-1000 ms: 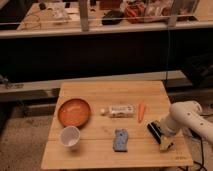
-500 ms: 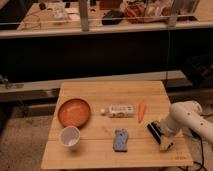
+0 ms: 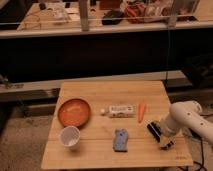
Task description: Place the eraser on the white sponge
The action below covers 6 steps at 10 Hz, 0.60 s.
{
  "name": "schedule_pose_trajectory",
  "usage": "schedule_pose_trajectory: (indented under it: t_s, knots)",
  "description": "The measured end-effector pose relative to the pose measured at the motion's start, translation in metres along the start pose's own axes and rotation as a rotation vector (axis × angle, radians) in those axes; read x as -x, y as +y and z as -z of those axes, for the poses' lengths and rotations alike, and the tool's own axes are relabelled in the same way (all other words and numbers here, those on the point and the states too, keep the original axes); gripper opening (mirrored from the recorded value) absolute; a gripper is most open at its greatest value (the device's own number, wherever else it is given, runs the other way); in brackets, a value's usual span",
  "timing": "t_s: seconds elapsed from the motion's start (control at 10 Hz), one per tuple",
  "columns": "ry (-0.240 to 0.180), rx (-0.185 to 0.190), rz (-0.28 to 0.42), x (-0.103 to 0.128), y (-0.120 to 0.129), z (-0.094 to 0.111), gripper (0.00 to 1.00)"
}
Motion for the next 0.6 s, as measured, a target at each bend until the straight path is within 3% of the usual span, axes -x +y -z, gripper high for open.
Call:
schedule_pose_trajectory:
  t_s: [0.3, 0.6]
  knots:
    - [0.002, 0.006, 0.004, 0.0013, 0.0001, 0.0030, 0.80]
    - [0.002, 0.008, 0.003, 0.0009, 0.0012, 0.0036, 0.80]
